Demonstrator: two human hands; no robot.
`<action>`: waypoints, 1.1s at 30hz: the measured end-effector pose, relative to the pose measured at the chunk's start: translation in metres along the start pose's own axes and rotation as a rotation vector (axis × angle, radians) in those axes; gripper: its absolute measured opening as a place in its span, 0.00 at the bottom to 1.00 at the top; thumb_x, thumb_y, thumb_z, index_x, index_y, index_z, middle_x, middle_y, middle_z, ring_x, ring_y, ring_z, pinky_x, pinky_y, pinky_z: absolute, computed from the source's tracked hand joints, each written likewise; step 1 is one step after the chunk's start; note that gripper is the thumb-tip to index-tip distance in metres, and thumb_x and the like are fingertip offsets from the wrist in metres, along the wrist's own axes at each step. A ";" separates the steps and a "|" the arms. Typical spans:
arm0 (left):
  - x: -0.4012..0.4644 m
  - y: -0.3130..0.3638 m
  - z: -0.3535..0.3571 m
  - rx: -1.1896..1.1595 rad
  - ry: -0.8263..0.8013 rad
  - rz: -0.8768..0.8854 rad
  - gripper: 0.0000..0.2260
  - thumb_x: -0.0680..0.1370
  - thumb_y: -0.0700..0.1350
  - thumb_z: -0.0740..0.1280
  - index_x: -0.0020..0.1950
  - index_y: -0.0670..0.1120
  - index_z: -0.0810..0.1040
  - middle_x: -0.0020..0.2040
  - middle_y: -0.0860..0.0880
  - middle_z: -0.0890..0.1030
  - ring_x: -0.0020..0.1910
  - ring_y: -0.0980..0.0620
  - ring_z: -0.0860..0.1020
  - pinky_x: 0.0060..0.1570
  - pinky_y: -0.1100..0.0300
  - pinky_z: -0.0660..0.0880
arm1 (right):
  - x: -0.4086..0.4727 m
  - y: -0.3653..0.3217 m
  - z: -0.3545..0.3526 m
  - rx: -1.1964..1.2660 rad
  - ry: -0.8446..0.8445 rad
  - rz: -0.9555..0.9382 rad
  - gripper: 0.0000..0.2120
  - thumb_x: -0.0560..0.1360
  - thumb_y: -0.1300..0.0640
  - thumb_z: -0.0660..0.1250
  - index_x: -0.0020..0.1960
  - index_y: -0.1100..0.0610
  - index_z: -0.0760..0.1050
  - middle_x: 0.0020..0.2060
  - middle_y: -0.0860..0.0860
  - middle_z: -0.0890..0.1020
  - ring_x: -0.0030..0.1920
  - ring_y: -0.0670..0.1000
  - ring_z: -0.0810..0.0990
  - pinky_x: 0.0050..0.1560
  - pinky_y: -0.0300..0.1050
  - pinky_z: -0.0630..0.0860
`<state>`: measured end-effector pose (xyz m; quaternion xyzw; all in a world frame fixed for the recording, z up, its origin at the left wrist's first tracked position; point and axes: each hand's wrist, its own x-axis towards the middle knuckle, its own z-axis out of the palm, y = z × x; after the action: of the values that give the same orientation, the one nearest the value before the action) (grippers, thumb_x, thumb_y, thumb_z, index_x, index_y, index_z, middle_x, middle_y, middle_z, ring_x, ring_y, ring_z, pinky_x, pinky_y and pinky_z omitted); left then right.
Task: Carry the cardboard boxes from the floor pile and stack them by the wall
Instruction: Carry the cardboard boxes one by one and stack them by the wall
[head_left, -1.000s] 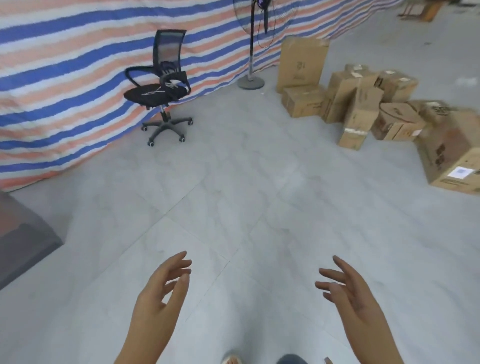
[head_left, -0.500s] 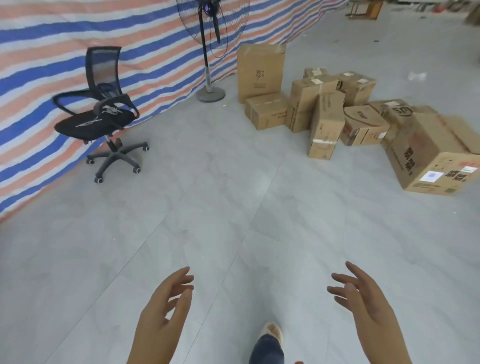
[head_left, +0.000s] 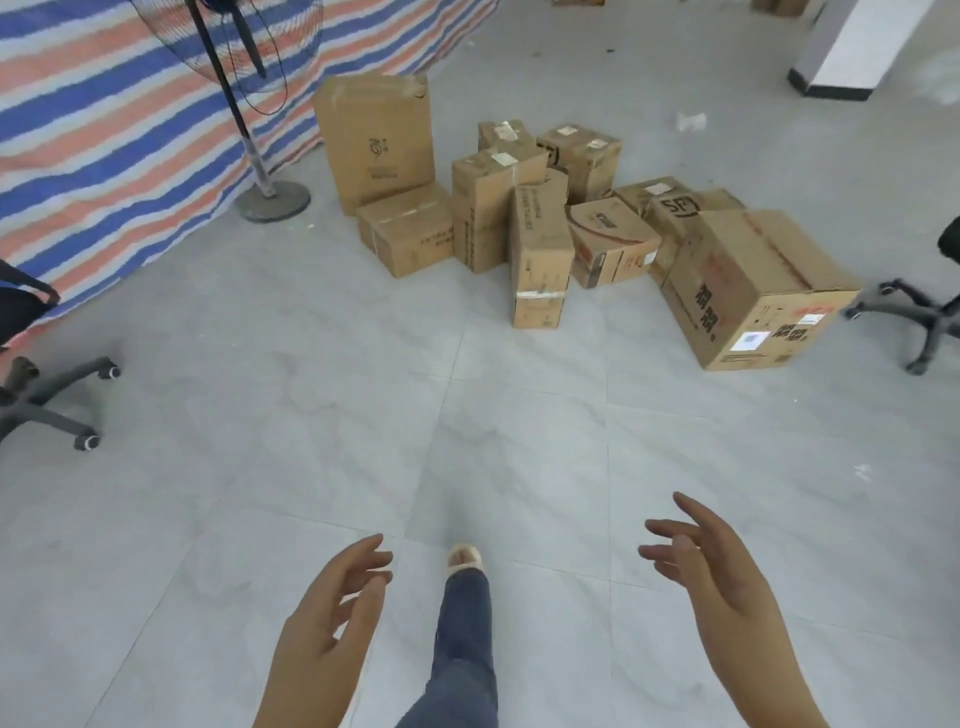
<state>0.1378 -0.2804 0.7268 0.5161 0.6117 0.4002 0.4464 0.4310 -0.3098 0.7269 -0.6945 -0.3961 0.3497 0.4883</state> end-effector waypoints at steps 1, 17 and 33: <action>0.024 0.004 0.008 -0.002 -0.007 -0.001 0.21 0.78 0.33 0.62 0.52 0.62 0.80 0.50 0.59 0.83 0.48 0.59 0.81 0.50 0.64 0.76 | 0.021 0.000 0.003 0.007 0.023 0.006 0.17 0.80 0.62 0.59 0.62 0.43 0.72 0.50 0.42 0.83 0.47 0.46 0.84 0.52 0.43 0.77; 0.387 0.121 0.150 0.025 -0.192 0.056 0.14 0.79 0.38 0.62 0.56 0.55 0.78 0.51 0.57 0.83 0.49 0.59 0.81 0.51 0.60 0.76 | 0.342 -0.038 0.013 0.054 0.259 0.108 0.15 0.80 0.62 0.58 0.58 0.45 0.75 0.46 0.46 0.85 0.44 0.49 0.85 0.49 0.43 0.80; 0.647 0.207 0.385 0.015 -0.043 -0.073 0.13 0.78 0.38 0.63 0.54 0.55 0.78 0.49 0.60 0.83 0.49 0.60 0.81 0.47 0.68 0.77 | 0.771 -0.064 -0.081 -0.112 0.004 0.040 0.13 0.81 0.59 0.57 0.61 0.48 0.74 0.47 0.42 0.84 0.45 0.44 0.84 0.48 0.36 0.78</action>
<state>0.5198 0.4012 0.7290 0.5054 0.6231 0.3679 0.4700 0.8290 0.3585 0.7345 -0.7293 -0.4000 0.3353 0.4423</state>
